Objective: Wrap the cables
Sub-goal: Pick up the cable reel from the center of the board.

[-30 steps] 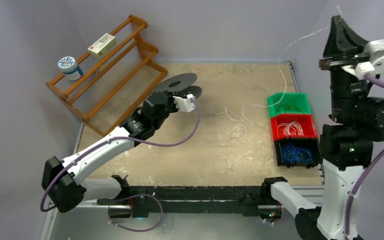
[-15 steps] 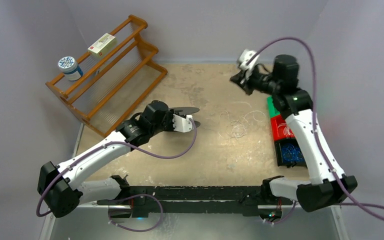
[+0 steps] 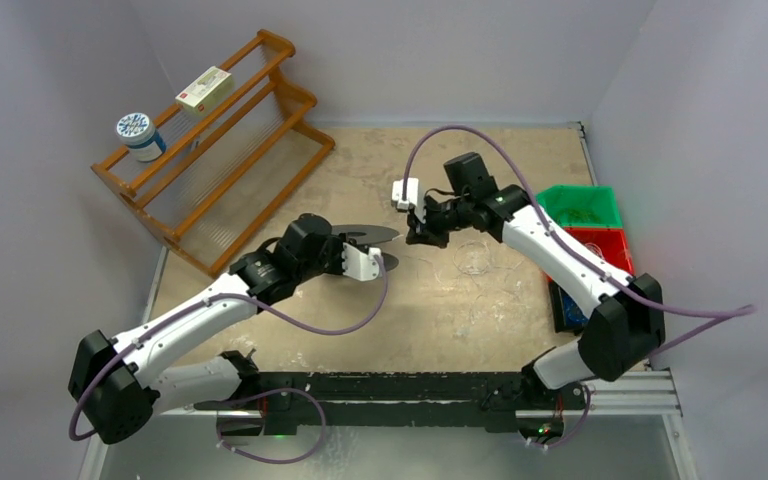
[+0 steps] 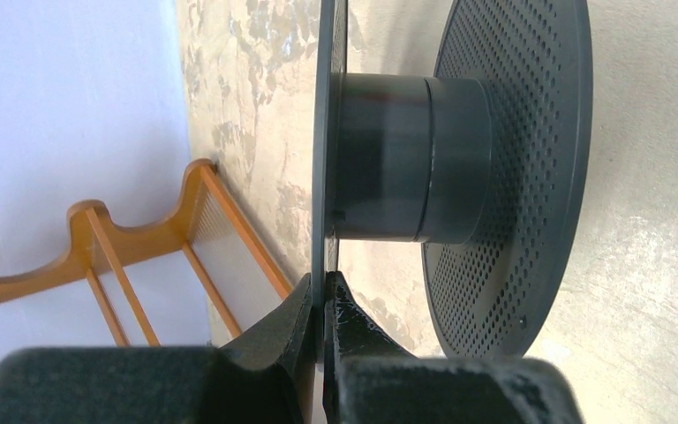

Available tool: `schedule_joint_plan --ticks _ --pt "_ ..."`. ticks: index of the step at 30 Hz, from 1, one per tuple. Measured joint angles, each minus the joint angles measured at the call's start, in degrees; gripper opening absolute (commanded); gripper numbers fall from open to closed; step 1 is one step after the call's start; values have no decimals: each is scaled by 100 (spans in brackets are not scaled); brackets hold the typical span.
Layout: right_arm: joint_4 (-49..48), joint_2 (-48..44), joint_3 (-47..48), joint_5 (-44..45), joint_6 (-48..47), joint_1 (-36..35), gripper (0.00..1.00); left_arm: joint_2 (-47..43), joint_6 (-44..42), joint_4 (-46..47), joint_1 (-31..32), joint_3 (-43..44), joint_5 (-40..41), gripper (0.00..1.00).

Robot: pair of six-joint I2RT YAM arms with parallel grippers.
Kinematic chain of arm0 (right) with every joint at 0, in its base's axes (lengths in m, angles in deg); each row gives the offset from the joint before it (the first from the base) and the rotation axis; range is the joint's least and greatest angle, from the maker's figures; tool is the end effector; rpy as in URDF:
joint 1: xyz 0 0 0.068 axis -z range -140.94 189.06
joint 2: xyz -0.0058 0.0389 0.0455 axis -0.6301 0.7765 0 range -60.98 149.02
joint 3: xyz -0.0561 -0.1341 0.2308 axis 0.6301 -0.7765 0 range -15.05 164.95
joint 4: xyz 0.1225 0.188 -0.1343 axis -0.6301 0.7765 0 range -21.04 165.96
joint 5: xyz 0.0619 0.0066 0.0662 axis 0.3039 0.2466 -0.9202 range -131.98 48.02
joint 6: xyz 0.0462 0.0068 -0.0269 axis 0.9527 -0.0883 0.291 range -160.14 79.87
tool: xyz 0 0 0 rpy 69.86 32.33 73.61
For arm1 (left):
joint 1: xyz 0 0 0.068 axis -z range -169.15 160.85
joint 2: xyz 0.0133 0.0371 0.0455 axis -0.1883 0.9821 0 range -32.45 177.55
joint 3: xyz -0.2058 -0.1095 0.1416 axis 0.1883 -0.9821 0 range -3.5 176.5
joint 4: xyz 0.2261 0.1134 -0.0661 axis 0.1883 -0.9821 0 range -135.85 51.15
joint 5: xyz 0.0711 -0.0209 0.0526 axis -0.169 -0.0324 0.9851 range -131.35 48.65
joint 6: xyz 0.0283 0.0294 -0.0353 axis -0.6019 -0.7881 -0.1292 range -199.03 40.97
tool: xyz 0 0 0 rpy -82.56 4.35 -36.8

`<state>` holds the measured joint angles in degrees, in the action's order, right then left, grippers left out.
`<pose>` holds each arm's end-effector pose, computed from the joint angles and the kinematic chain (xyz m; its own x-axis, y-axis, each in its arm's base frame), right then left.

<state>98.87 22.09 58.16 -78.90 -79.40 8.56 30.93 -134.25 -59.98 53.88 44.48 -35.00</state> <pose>0.2637 0.1801 0.3272 0.0819 -0.5390 -0.8383 -0.9710 0.1465 -0.1891 0.1795 -0.1621 0.2771 0.2555 0.8782 -0.4044 0.7070 0.1156 0.6977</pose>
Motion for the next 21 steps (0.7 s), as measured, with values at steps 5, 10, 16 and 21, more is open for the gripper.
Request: schedule_joint_plan --ticks 5,10,16,21 --pt "415 256 -133 -149 -358 -50 0 -162 -337 70 -26 -195 -164 0" --pt "721 542 -131 -328 -586 -59 0 -168 -807 297 -26 -352 -170 0" --pt "789 997 -157 -332 -603 -140 0 -122 -1062 387 -15 -378 -166 0" --pt "741 1043 -286 -308 -562 -286 0 -101 -1056 387 -15 -376 -212 0"
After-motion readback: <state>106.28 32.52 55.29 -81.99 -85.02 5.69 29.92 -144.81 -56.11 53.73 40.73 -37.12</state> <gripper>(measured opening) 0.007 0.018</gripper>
